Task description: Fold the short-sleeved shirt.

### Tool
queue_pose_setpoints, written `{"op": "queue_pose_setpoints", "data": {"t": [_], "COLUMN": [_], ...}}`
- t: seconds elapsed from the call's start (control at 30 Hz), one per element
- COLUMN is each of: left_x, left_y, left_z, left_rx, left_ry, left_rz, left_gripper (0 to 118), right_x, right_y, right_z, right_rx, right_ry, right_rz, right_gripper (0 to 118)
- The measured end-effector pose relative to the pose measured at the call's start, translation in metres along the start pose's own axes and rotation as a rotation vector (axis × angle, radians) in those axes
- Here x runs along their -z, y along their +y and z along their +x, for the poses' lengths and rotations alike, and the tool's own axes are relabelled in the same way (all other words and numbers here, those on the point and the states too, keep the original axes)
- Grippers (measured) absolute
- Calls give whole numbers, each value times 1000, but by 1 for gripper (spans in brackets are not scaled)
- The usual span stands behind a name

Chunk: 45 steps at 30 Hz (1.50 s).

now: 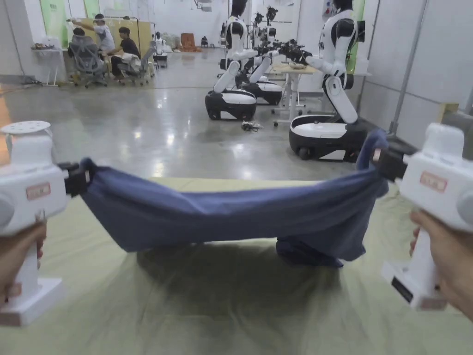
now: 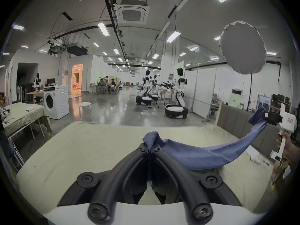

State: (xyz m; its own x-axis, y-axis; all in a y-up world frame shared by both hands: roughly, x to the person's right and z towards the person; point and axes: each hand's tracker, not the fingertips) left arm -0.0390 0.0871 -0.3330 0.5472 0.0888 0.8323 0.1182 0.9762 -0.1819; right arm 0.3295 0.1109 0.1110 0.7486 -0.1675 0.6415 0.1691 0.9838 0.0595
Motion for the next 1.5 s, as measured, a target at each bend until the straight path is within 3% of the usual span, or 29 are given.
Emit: {"op": "queue_pose_setpoints", "data": {"t": [0.13,0.43,0.5,0.63,0.87,0.9,0.93,0.97,1.0,1.03,1.07,1.1,1.13,1.2,1.33,1.4,1.43,1.47,1.5], "left_x": [-65,-162,-169,-186,-190,-188,-188,-187,-191,-195,-201,-211,-228,-259,-323,-353,-363,-370,-372], "left_y": [-55,-168,-196,-237,-274,-274,-273,-270,-265,-259,-251,-240,-230,-204,-164,-155,-154,-153,-155], "left_z": [9,25,12,7,0,0,-1,-2,-3,-7,-10,-13,-13,-8,20,42,50,55,60], "left_rx": [86,-12,-41,24,4,4,-20,-37,-63,-113,-151,-184,-196,-194,-76,-6,32,36,65], "left_ry": [-2,-30,-19,4,56,58,60,62,68,55,33,20,5,14,69,83,103,136,194], "left_rz": [-51,-254,-277,-398,-470,-469,-469,-469,-456,-424,-387,-343,-269,-158,-16,75,99,91,70], "left_gripper": [1,1,1,1,3,7,26,49,73,104,116,117,117,117,118,114,99,68,21], "right_x": [-75,-198,-211,-222,-229,-231,-232,-232,-235,-237,-240,-251,-258,-276,-321,-341,-349,-354,-362], "right_y": [-63,-198,-221,-248,-269,-269,-267,-265,-261,-255,-249,-238,-229,-197,-154,-145,-144,-145,-147], "right_z": [-1,-2,-1,6,12,12,12,12,14,16,17,15,14,10,-21,-40,-50,-57,-65], "right_rx": [-19,-39,-22,86,89,79,75,67,63,82,108,107,152,117,-84,-174,-212,-240,-268], "right_ry": [29,52,35,-14,-85,-93,-92,-98,-122,-137,-147,-113,-103,-114,-151,-178,-195,-198,-201], "right_rz": [-78,-398,-447,-527,-556,-535,-522,-515,-485,-458,-443,-296,-291,-241,-5,19,39,72,106], "right_gripper": [7,7,7,7,7,10,29,58,100,117,113,114,118,118,118,118,118,115,109]}}
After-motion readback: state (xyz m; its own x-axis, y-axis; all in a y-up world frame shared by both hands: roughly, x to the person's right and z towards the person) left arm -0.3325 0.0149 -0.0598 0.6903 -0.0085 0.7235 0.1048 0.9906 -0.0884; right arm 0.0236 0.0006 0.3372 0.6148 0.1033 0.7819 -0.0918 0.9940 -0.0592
